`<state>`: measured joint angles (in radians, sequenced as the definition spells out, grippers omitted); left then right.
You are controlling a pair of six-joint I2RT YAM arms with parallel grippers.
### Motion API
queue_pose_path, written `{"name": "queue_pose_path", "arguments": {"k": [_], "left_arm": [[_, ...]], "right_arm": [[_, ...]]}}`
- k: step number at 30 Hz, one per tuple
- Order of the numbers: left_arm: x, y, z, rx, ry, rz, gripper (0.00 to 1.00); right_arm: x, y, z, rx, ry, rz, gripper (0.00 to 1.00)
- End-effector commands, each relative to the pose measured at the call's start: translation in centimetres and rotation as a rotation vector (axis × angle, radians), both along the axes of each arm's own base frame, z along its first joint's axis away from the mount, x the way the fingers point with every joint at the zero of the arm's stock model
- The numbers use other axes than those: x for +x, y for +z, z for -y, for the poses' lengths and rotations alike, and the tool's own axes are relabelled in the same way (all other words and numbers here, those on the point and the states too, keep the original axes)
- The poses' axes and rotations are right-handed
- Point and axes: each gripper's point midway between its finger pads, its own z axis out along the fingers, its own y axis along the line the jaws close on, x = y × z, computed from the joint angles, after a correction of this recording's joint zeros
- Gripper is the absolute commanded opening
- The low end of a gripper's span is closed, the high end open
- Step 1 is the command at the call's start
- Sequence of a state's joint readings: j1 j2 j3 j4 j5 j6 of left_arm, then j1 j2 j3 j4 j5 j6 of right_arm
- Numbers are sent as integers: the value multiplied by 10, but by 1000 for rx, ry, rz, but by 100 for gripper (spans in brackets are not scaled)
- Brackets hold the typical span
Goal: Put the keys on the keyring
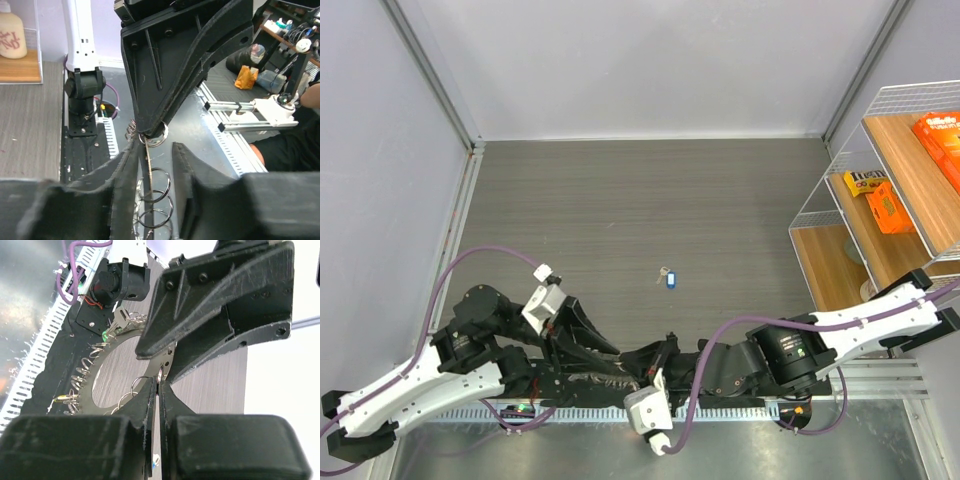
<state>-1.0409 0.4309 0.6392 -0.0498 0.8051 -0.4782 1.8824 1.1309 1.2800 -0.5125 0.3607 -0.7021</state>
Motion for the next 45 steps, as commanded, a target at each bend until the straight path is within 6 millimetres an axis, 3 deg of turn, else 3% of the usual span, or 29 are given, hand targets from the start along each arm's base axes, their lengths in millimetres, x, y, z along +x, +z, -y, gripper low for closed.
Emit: {"name": "queue_pose_path", "arguments": {"k": [1, 7, 12, 19, 24, 35, 45], "left_arm": [[-4, 6, -4, -46, -17, 66, 45], [6, 11, -4, -56, 54, 110, 61], [24, 14, -2, -45, 158, 125, 64], [65, 29, -10, -67, 426, 138, 66], [59, 40, -18, -115, 420, 159, 67], [35, 52, -28, -184, 329, 100, 68], [34, 35, -13, -119, 274, 21, 65]], "right_arm": [[13, 39, 4, 189, -116, -166, 5], [20, 47, 4, 237, -192, -298, 6], [12, 46, 6, 236, -172, -387, 5], [-4, 35, 3, 207, -133, -495, 6], [-1, 33, -1, 223, -197, -558, 5], [27, 38, -9, 308, -428, -614, 6], [34, 54, -10, 385, -481, -661, 6]]}}
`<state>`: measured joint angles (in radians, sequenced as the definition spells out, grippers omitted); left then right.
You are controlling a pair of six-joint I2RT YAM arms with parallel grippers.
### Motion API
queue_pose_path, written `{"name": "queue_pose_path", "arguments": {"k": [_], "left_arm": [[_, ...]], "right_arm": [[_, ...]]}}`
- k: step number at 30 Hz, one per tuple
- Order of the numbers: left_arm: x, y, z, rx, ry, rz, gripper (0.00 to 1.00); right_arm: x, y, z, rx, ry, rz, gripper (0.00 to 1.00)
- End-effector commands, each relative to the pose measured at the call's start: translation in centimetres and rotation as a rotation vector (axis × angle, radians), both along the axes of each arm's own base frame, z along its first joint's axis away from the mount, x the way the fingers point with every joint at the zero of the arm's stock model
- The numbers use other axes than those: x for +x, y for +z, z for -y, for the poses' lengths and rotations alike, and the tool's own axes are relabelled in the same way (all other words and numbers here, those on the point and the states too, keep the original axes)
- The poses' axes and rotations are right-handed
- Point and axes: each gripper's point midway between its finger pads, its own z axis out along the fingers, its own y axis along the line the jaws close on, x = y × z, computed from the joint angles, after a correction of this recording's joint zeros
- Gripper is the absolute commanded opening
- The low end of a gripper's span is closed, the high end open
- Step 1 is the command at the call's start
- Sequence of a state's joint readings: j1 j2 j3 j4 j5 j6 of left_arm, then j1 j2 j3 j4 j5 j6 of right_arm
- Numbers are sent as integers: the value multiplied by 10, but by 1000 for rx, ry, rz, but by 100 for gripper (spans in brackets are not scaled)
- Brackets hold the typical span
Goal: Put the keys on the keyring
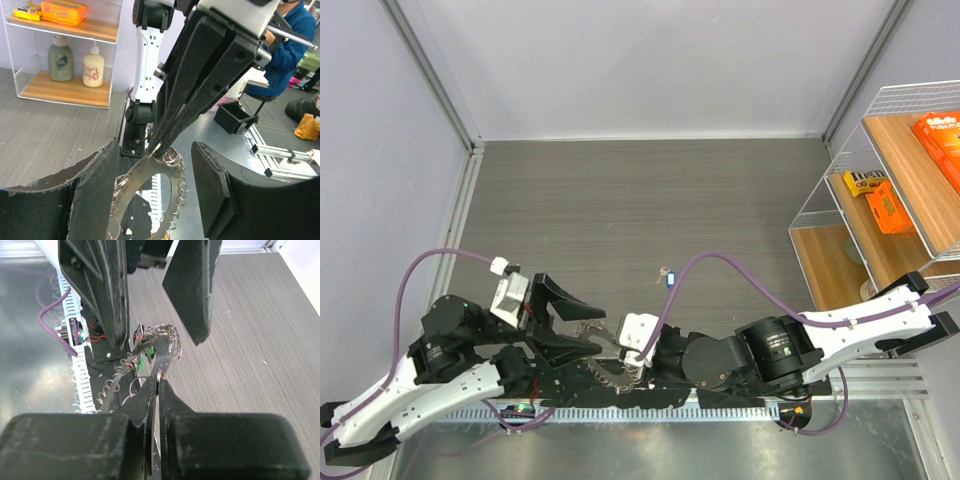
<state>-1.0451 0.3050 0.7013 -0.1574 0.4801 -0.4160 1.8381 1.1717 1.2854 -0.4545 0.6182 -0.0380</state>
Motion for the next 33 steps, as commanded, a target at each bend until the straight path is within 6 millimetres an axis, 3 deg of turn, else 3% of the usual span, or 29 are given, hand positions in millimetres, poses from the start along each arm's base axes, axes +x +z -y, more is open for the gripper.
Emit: {"name": "queue_pose_path", "arguments": {"k": [1, 10, 16, 25, 29, 33], "left_arm": [[-5, -1, 9, -7, -60, -27, 64], [-11, -4, 12, -8, -105, -11, 53], [-14, -7, 12, -3, -125, -2, 25], [-21, -11, 10, -3, -158, 18, 0], [-23, -16, 10, 10, -170, 24, 0], [-10, -18, 9, 20, -88, 27, 0]], "right_arm": [[3, 59, -5, 208, -50, -74, 5], [-3, 74, -10, 260, -32, -157, 5], [-3, 75, -14, 260, -34, -177, 5], [-2, 79, -18, 279, -48, -193, 6], [-3, 85, -20, 299, -38, -194, 5], [-9, 82, -23, 284, -4, -186, 5]]}}
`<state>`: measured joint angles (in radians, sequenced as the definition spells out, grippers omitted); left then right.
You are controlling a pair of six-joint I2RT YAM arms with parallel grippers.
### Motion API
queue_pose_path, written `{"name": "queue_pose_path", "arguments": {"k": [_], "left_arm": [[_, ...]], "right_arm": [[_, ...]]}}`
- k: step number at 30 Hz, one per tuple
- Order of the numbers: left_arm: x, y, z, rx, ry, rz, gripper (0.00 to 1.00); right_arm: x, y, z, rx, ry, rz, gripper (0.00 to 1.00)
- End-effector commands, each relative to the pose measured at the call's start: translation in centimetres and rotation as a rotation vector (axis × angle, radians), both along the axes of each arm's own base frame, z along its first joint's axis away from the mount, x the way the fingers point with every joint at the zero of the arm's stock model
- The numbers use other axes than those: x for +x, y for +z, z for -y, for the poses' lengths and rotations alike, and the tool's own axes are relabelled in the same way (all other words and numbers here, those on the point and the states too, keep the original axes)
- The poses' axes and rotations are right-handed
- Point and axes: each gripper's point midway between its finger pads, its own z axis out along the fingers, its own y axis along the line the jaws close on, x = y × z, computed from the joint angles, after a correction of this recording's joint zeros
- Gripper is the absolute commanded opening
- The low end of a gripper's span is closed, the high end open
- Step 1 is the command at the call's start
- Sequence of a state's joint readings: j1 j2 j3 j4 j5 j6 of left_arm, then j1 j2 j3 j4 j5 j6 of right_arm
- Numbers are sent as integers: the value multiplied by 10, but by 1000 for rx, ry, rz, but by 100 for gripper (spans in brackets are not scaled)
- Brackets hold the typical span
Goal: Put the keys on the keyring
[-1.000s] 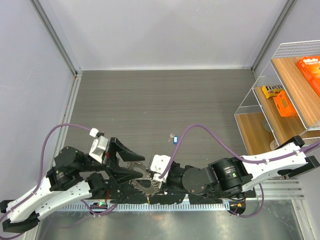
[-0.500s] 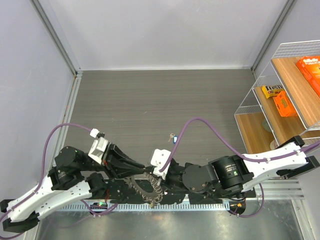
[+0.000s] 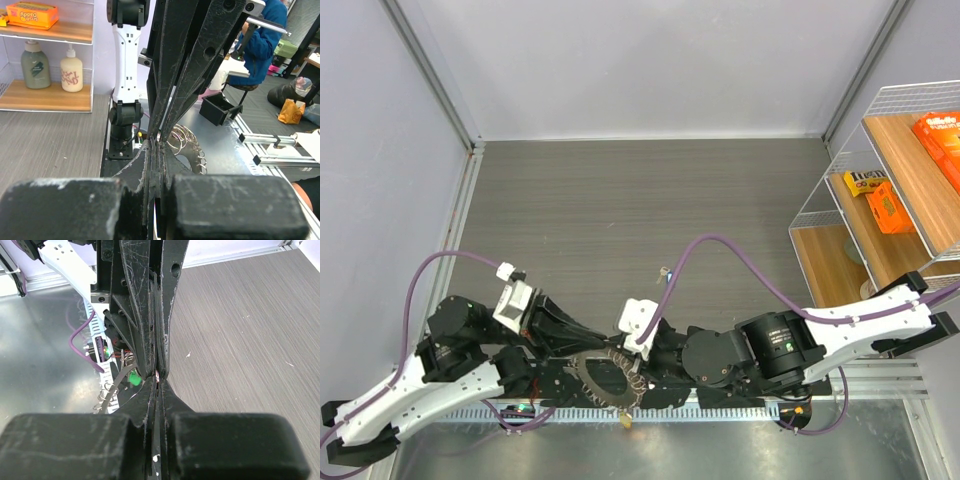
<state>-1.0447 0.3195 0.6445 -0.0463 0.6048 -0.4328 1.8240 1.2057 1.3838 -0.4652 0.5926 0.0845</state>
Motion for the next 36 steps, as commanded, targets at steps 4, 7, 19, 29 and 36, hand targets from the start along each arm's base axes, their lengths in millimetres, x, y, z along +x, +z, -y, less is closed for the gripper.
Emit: {"name": "queue_pose_path", "arguments": {"k": [4, 7, 19, 29, 36], "left_arm": [[12, -12, 1, 44, 64, -1, 0], [14, -10, 1, 42, 81, 4, 0], [18, -8, -1, 21, 110, 9, 0], [19, -10, -2, 31, 120, 0, 0], [19, -16, -3, 42, 125, -12, 0]], "right_arm": [[-3, 55, -9, 197, 19, -43, 13], [-3, 55, -3, 205, 25, -49, 17], [-3, 49, 8, 203, 39, -56, 24], [-2, 25, 18, 167, 44, -70, 39], [-2, -18, 28, 115, 45, -89, 50]]}}
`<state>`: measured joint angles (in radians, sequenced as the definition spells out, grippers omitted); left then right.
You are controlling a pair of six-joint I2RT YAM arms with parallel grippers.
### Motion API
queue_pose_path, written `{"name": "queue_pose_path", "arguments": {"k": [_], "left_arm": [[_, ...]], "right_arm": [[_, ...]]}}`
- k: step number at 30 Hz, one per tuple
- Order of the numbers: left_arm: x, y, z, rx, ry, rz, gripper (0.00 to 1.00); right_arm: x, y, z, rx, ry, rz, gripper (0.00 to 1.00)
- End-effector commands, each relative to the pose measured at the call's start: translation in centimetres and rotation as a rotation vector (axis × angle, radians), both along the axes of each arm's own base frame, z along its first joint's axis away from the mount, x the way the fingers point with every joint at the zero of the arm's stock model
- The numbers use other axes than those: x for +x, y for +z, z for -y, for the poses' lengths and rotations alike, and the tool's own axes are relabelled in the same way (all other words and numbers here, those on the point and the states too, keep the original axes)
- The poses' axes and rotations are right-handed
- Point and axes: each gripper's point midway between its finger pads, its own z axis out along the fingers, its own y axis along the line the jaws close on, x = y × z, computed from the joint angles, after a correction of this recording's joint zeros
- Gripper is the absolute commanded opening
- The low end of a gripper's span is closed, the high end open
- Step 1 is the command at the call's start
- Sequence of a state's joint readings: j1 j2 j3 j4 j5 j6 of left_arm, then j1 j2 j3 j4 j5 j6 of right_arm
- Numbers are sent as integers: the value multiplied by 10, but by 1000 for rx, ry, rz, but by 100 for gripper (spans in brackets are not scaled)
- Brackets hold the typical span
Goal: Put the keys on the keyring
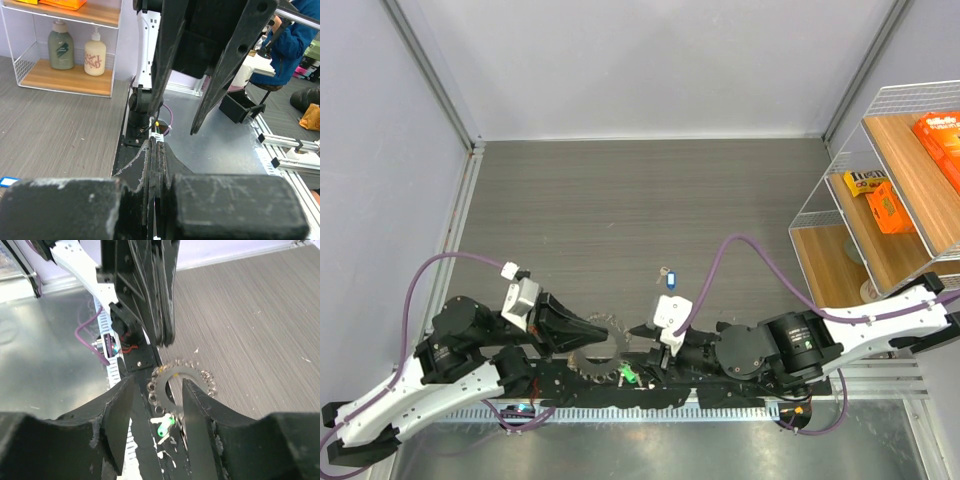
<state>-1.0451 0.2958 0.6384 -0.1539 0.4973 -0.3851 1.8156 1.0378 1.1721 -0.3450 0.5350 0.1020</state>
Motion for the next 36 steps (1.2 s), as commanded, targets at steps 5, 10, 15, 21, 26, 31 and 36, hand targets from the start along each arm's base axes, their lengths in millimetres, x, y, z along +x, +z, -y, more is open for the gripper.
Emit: {"name": "queue_pose_path", "arguments": {"k": [5, 10, 15, 21, 26, 31, 36], "left_arm": [[4, -2, -2, 1, 31, -8, 0], [28, -13, -4, 57, 168, -67, 8], [54, -26, -16, 67, 338, -109, 29], [83, -40, -37, 96, 543, -146, 52], [104, -57, -57, 126, 712, -191, 60], [118, -72, -75, 139, 837, -214, 62], [123, -78, -88, 115, 898, -224, 64]], "right_arm": [[12, -35, 4, -8, -86, -76, 58], [50, -65, 7, 9, -210, -238, 61], [76, -98, 1, -46, -264, -302, 63], [97, -125, -16, -98, -330, -357, 63], [116, -150, -30, -124, -384, -419, 63], [129, -167, -47, -136, -410, -480, 63], [137, -190, -66, -176, -438, -501, 62]]}}
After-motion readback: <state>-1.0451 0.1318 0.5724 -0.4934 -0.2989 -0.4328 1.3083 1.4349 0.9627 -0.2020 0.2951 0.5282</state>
